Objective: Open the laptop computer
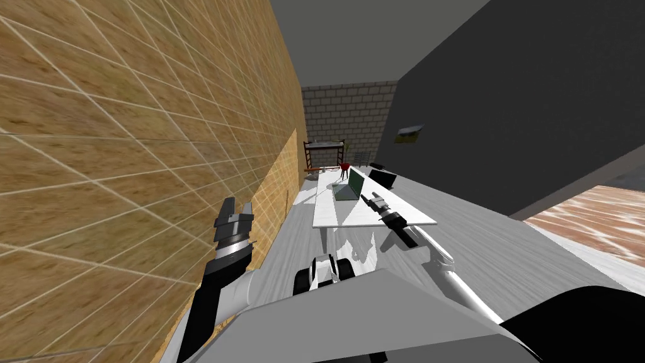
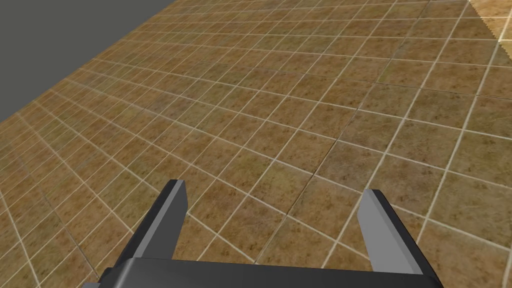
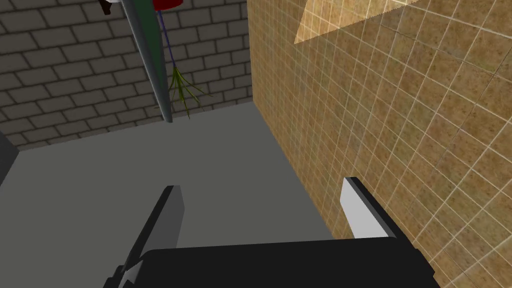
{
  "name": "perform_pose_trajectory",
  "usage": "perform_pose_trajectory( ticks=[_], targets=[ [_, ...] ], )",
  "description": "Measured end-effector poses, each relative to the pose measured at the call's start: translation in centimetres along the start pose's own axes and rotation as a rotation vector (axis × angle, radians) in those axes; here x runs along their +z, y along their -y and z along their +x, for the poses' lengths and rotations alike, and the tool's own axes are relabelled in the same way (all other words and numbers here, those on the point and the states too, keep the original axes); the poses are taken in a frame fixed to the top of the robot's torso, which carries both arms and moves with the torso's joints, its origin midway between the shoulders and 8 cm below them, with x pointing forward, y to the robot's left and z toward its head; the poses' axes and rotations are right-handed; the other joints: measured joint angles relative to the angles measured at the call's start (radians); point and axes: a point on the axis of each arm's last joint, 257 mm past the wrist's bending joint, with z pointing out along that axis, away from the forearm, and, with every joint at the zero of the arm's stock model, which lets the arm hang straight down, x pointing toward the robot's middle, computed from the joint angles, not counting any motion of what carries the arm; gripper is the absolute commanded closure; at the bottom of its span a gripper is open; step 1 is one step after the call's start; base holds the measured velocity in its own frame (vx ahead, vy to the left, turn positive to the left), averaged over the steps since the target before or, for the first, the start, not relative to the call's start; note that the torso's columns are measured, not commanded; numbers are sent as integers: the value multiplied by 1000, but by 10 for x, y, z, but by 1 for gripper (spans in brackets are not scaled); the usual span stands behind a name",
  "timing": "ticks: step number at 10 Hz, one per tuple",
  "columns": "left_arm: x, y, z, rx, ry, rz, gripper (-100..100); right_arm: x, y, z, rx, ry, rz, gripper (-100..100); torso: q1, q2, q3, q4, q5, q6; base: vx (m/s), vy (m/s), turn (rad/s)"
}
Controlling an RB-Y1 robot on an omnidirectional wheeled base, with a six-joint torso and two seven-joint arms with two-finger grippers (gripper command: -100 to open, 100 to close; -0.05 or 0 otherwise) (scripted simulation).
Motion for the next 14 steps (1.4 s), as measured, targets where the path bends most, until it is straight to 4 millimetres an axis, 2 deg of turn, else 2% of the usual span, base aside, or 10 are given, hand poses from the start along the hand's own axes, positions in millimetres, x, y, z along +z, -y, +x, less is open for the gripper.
perform_pose_trajectory(
  ticks=[3,7,12,14],
  targets=[
    [0,0,0,0,0,0,0,0,30,10,-164,-49,24,-100,1,0,0,0,0,0,-12,-23,175],
    [0,0,0,0,0,0,0,3,88,14,-450,-135,68,-100,0,0,0,0,0,0,-19,-31,235],
    [0,0,0,0,0,0,0,3,157,1,-774,-231,120,-100,0,0,0,0,0,0,-18,-24,194],
    [0,0,0,0,0,0,0,5,172,-6,-879,-261,133,-100,0,0,0,0,0,0,-12,-16,99]
  ],
)
